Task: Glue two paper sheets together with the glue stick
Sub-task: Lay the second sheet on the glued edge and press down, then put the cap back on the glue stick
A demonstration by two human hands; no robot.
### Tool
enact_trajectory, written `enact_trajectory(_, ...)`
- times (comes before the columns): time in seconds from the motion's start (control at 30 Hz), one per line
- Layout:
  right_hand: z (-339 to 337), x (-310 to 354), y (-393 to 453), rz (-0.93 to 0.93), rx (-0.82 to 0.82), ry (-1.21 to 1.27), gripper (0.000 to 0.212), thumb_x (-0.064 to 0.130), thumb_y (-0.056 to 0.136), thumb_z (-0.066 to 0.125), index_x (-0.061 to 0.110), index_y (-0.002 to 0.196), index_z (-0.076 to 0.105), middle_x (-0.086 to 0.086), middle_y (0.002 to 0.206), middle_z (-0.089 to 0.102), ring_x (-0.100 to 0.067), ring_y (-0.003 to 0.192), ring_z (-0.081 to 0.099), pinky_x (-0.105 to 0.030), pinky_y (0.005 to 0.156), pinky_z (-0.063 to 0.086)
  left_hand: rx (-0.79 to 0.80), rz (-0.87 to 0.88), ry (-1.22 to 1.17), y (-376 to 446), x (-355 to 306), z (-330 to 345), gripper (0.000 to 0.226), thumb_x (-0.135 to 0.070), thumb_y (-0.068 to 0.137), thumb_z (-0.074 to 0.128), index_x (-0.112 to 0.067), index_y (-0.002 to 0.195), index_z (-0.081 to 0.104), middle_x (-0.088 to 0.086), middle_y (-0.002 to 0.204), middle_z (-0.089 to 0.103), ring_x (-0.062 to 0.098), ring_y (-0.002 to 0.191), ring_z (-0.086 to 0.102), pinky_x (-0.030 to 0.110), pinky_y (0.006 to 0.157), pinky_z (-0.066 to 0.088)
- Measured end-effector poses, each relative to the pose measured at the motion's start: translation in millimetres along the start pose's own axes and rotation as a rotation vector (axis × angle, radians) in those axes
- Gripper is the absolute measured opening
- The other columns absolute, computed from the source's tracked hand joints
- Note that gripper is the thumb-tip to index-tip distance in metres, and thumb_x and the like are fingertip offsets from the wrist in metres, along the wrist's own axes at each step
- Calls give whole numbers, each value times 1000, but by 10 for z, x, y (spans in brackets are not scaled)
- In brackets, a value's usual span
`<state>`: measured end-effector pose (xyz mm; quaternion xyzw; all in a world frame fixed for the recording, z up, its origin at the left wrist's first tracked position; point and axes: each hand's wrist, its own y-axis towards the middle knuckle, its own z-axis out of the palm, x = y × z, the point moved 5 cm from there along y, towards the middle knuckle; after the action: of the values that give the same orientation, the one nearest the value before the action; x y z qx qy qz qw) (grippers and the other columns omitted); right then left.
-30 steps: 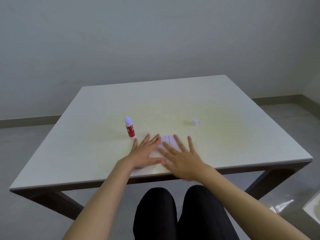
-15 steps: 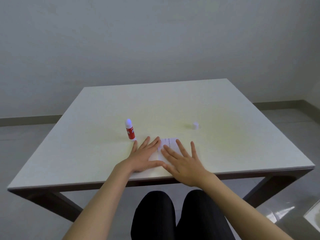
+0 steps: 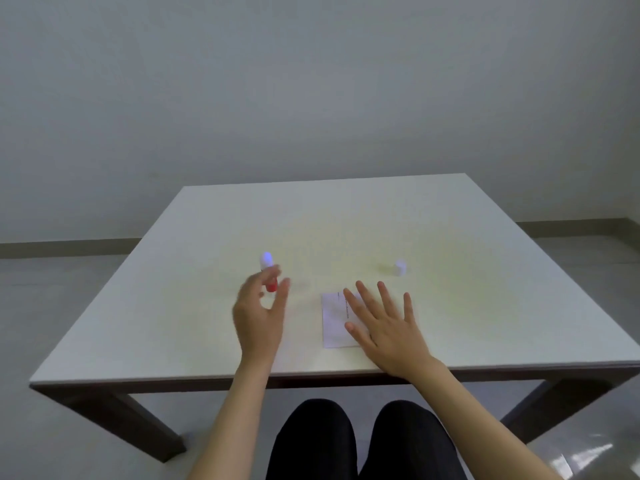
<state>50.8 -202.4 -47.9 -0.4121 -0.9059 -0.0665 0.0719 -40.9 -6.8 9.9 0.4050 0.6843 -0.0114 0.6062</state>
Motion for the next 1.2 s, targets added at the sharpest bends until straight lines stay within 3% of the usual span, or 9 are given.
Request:
enact_trajectory(0.07, -4, 1, -14, 0, -19, 25, 62, 68, 80, -13, 49, 138, -26, 15, 158, -19, -21, 146, -19, -53, 114, -11, -164, -111, 7, 78, 67, -78, 39, -28, 81, 70, -27, 117, 56, -13, 107, 61, 4, 93, 56, 25, 77, 46)
enact_trajectory(0.2, -41, 3, -29, -8, -45, 30, 64, 69, 82, -11, 45, 140, -25, 14, 157, -21, -19, 145, -23, -47, 113, -15, 48, -389, 17, 181, 291, 132, 76, -23, 78, 75, -11, 143, 37, 3, 133, 57, 19, 121, 53, 29, 99, 41)
enact_trajectory(0.37, -96, 10, -56, -18, -116, 92, 74, 67, 87, 1, 30, 150, 9, 9, 159, -8, -15, 145, -17, -41, 117, -7, -14, -313, 114, 244, 277, 213, 7, -15, 84, 64, -8, 85, 62, 5, 77, 68, 26, 78, 61, 21, 64, 41)
enact_trajectory(0.5, -290, 110, -117, -114, -337, 137, 34, 34, 94, 52, 18, 122, 60, -4, 147, 45, -27, 141, 33, -50, 115, 26, 155, -295, 6, 239, 125, 308, 18, -24, 85, 60, -15, 70, 65, -4, 64, 72, 1, 70, 62, 12, 62, 42)
enact_trajectory(0.57, -390, 215, -94, -137, -442, 228, 21, 23, 92, 57, 18, 111, 66, -1, 131, 61, -23, 127, 52, -46, 107, 39, 338, -268, -156, 213, -57, 414, 14, -24, 85, 64, -20, 74, 70, -11, 71, 75, -7, 75, 65, 4, 68, 44)
enact_trajectory(0.7, -492, 374, 104, -20, -48, 1018, 31, 25, 98, 46, 24, 129, 48, 5, 121, 62, -13, 103, 62, -21, 86, 44, 596, -274, -481, 184, -340, 505, 15, -17, 86, 66, -21, 100, 71, -3, 99, 77, 11, 97, 70, 13, 77, 52)
enact_trajectory(0.93, -537, 344, 171, -118, 324, 1357, 27, 28, 96, 50, 15, 116, 65, -4, 109, 72, -23, 100, 66, -40, 99, 43, 758, -239, -510, 203, -477, 409, 15, -12, 89, 61, -16, 100, 70, 4, 104, 75, 18, 99, 70, 20, 77, 53)
enact_trajectory(1.03, -577, 342, 203, -75, 225, 1324, 16, 24, 90, 61, 15, 101, 69, -1, 90, 77, -11, 95, 69, -18, 85, 46, 684, -267, -529, 177, -494, 390, 13, -11, 86, 65, -16, 96, 72, 4, 98, 77, 20, 97, 71, 21, 76, 55)
enact_trajectory(1.2, -542, 448, 177, 233, -302, 1061, 27, 19, 76, 76, 16, 78, 49, 1, 67, 67, -11, 63, 61, -17, 61, 44, 468, -287, -458, 122, -542, 443, 12, -14, 73, 78, -24, 77, 75, -3, 84, 78, 10, 80, 73, 13, 66, 52)
